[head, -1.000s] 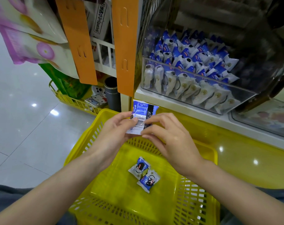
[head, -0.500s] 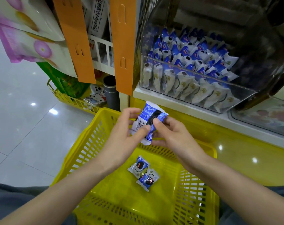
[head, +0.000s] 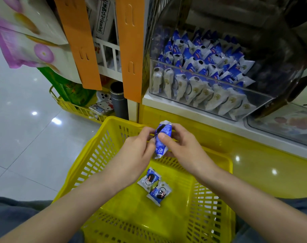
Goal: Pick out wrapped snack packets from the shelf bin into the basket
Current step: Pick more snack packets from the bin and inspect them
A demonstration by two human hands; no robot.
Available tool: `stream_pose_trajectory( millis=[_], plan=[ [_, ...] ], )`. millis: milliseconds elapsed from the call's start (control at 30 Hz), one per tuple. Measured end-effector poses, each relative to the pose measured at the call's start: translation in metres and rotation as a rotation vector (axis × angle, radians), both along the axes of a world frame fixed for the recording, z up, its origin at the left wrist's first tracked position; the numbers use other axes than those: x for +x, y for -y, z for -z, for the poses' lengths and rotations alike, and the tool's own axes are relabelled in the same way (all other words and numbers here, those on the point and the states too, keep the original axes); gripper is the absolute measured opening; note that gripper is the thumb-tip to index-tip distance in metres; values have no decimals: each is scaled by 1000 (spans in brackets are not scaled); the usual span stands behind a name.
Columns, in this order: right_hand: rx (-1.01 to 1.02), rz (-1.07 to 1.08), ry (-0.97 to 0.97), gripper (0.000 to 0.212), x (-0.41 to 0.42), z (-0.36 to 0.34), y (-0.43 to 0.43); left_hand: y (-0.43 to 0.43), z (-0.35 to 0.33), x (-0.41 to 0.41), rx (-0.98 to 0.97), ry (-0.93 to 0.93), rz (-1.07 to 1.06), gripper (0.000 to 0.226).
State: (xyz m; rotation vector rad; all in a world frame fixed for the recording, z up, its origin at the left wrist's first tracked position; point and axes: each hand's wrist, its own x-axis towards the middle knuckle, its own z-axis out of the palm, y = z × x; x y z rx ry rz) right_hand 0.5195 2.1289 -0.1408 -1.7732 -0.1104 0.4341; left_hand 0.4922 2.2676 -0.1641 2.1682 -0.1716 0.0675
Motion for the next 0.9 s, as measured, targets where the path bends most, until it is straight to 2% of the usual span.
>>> stream_pose_trajectory(
  millis=[100,200,300,367,467,500,600,667,800,900],
  plan=[
    [-20,-32,29,23,-3,1,-1,-4,2,-2,179,113,-9,25],
    [-45,-40,52,28,-6,1,-2,-5,-2,0,120,128,-33,14],
    [-56,-51,106,34,-6,1,0,-6,-3,3,33,59,-67,24],
    [-35,-93,129,46,-8,0,1,-4,-6,8,-144,-98,-130,29],
    [-44,-111,154,66,-9,1,1,1,-17,15,-662,-438,-227,33],
    [-75,-91,175,74,-9,1,1,2,-20,15,-767,-487,-219,33],
    [-164,6,213,93,-4,-3,-2,6,-23,12,-788,-454,-136,26],
    [-178,20,228,84,-1,-6,-3,9,-23,10,-737,-384,-137,13],
    [-158,-16,224,32,4,-17,-4,6,-31,13,-680,-270,-141,18],
    [-15,-30,168,20,10,-29,-1,3,-42,16,-534,-131,-133,16]
  ],
)
